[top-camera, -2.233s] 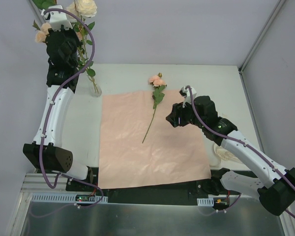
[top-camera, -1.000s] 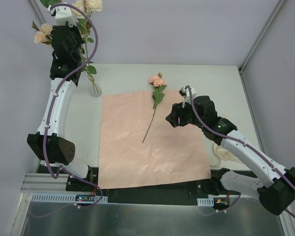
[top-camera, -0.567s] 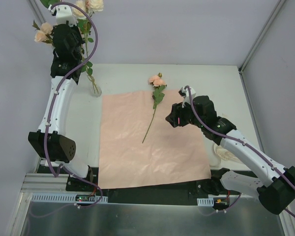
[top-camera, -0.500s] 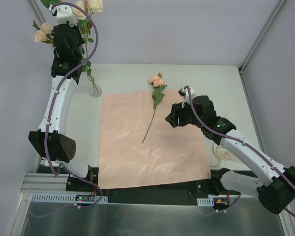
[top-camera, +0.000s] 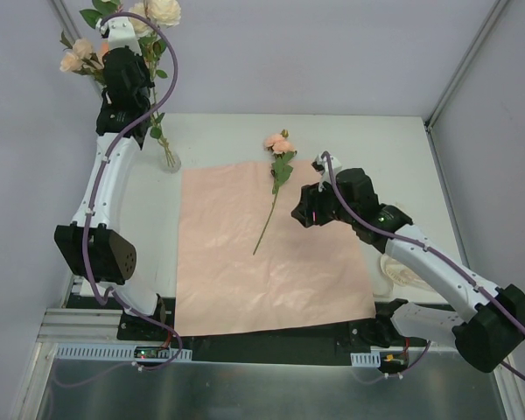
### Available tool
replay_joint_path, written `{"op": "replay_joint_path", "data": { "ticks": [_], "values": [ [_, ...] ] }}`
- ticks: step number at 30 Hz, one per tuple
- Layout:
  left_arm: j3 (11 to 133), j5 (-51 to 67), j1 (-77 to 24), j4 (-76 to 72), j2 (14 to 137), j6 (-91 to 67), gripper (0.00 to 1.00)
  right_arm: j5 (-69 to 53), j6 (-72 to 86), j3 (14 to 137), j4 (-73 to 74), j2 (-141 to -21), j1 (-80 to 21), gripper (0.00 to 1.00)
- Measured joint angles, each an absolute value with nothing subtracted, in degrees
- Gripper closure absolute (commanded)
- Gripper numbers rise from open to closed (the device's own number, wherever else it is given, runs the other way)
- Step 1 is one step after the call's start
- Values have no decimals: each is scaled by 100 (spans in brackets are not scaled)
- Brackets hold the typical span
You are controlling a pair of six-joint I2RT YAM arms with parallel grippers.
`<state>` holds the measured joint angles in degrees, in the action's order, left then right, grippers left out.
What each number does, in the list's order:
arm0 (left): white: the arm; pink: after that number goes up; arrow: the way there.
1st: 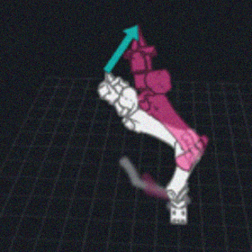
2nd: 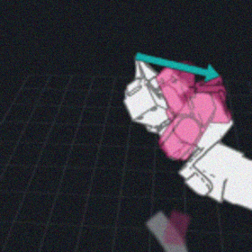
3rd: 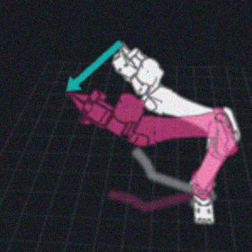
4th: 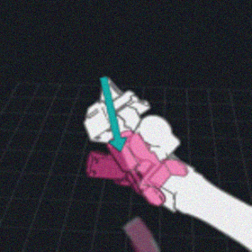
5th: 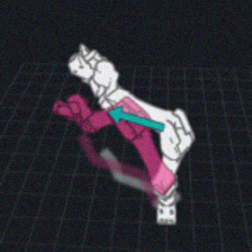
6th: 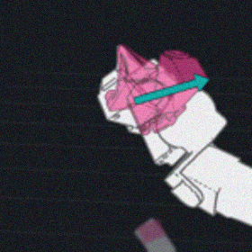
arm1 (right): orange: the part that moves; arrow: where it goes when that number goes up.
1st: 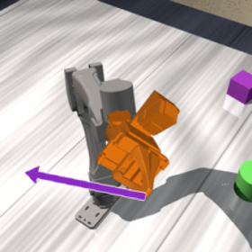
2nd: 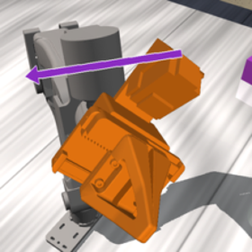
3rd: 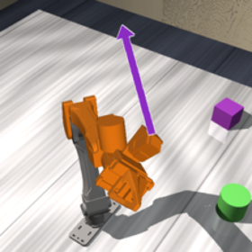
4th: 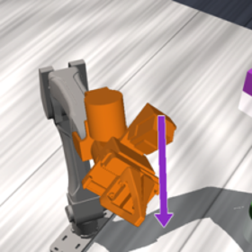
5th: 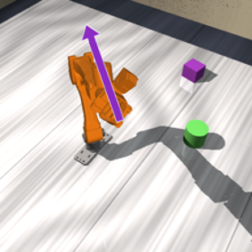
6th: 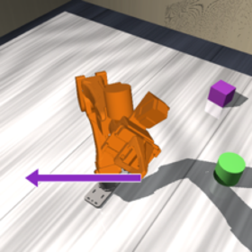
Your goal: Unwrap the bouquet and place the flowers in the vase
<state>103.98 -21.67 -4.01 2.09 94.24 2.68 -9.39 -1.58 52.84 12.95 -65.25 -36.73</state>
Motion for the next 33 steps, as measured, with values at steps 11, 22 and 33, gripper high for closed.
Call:
{"op": "replay_joint_path", "data": {
  "ticks": [11, 22, 33],
  "values": [
    [9570, -2121, -401, 58, 9441, 91, 100, -976, -148, 5317, 1345, -6646, -3673, 43],
    [8687, -2106, -397, -1177, 9297, -71, 100, -996, -93, 5317, 1358, -6753, -3673, 43],
    [8125, -2154, -364, -2025, 9229, -172, 100, -1035, -84, 5317, 1363, -6834, -3673, 43]
  ]
}}
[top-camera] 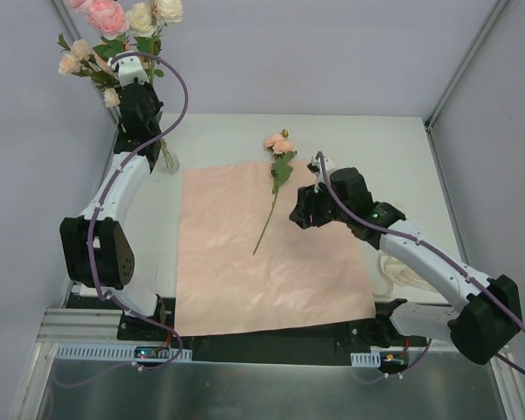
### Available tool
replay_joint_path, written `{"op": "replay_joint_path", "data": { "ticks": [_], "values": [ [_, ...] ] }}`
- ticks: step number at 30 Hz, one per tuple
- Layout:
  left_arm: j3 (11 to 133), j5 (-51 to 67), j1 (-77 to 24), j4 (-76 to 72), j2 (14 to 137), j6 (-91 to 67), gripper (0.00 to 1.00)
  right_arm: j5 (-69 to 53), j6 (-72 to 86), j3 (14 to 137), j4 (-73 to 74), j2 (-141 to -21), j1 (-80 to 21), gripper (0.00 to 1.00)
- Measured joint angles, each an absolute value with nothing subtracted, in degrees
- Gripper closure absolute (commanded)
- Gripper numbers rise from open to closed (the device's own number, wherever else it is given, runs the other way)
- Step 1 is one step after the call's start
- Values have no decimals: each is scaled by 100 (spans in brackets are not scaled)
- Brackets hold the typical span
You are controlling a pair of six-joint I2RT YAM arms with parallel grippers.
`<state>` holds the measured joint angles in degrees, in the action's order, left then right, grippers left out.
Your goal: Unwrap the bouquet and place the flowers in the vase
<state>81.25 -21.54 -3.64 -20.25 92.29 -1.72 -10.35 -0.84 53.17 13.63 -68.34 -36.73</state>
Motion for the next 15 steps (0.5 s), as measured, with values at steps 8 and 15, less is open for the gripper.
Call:
{"op": "replay_joint_path", "data": {
  "ticks": [8, 15],
  "values": [
    [7957, -2152, -364, -2287, 9216, -261, 100, -1076, -67, 5317, 1380, -6908, -3673, 43],
    [8320, -2154, -364, -1667, 9212, -261, 100, -1105, -67, 5317, 1387, -6912, -3673, 43]
  ]
}}
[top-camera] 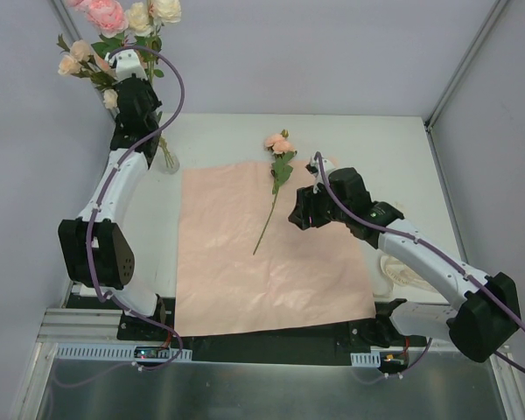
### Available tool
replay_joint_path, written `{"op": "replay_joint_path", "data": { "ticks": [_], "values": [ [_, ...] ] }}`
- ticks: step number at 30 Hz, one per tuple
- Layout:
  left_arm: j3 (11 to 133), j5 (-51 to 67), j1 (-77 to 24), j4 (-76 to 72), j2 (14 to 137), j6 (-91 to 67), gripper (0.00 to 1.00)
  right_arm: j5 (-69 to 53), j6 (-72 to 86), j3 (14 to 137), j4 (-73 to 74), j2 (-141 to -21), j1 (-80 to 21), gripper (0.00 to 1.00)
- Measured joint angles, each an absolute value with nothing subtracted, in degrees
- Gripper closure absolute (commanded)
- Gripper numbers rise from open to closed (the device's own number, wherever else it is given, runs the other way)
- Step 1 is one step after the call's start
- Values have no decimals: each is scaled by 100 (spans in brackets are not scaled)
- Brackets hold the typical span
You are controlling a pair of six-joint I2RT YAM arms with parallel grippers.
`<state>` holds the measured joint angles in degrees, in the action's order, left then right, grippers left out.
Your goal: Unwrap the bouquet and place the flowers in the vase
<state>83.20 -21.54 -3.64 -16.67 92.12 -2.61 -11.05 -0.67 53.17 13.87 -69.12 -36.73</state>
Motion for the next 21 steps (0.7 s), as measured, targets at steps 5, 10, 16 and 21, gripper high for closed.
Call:
{"op": "replay_joint_path", "data": {
  "ticks": [5, 10, 16, 21],
  "values": [
    [8556, -2108, -292, -1179, 9212, -329, 100, -1162, -67, 5317, 1387, -7006, -3673, 43],
    [8759, -1959, -174, -891, 9249, -432, 100, -1188, -67, 5321, 1398, -7037, -3673, 43],
    [9100, -1846, -139, -517, 9371, -388, 100, -1188, -67, 5347, 1404, -7039, -3673, 43],
    [9345, -1857, -139, -342, 9524, -346, 100, -1221, -30, 5352, 1402, -7087, -3673, 43]
  ]
}}
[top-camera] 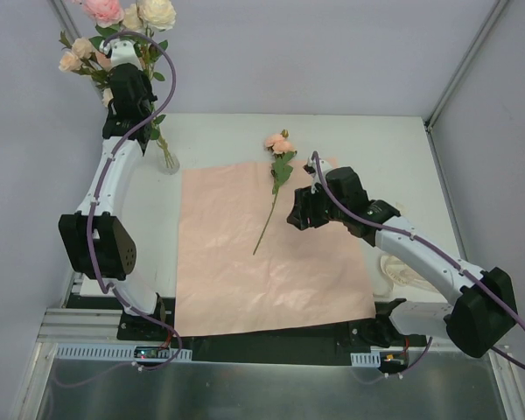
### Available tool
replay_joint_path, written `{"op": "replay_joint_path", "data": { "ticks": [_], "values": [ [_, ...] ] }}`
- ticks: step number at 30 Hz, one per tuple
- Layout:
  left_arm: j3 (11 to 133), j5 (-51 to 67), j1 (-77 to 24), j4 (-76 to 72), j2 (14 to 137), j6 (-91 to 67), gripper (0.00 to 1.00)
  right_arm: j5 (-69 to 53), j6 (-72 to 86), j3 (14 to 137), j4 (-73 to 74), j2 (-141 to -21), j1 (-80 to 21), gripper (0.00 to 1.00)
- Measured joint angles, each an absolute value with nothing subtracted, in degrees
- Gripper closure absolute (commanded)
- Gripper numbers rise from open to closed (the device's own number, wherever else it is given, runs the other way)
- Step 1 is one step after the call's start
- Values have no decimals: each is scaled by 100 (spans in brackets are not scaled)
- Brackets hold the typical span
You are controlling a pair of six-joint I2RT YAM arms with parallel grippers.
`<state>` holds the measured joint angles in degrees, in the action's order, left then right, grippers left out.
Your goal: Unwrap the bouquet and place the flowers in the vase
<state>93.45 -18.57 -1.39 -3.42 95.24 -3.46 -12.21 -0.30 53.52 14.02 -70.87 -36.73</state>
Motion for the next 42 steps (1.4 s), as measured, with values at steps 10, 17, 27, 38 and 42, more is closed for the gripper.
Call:
{"op": "replay_joint_path", "data": {
  "ticks": [10, 17, 27, 38, 42],
  "values": [
    [9883, -2187, -139, -38, 10149, -340, 100, -1236, 43, 5435, 1422, -7140, -3675, 43],
    [9588, -2263, -139, -172, 10092, -333, 100, -1286, 117, 5443, 1420, -7325, -3675, 43],
    [8390, -2307, -137, -1236, 9511, -539, 100, -1293, 158, 5463, 1415, -7454, -3675, 43],
    [7703, -2252, -139, -904, 9321, -762, 45, -906, 926, 5870, 1406, -8412, -3675, 43],
    [7483, -2156, -139, -738, 9126, -786, 27, -552, 1468, 6222, 1500, -8995, -3688, 42]
  ]
}}
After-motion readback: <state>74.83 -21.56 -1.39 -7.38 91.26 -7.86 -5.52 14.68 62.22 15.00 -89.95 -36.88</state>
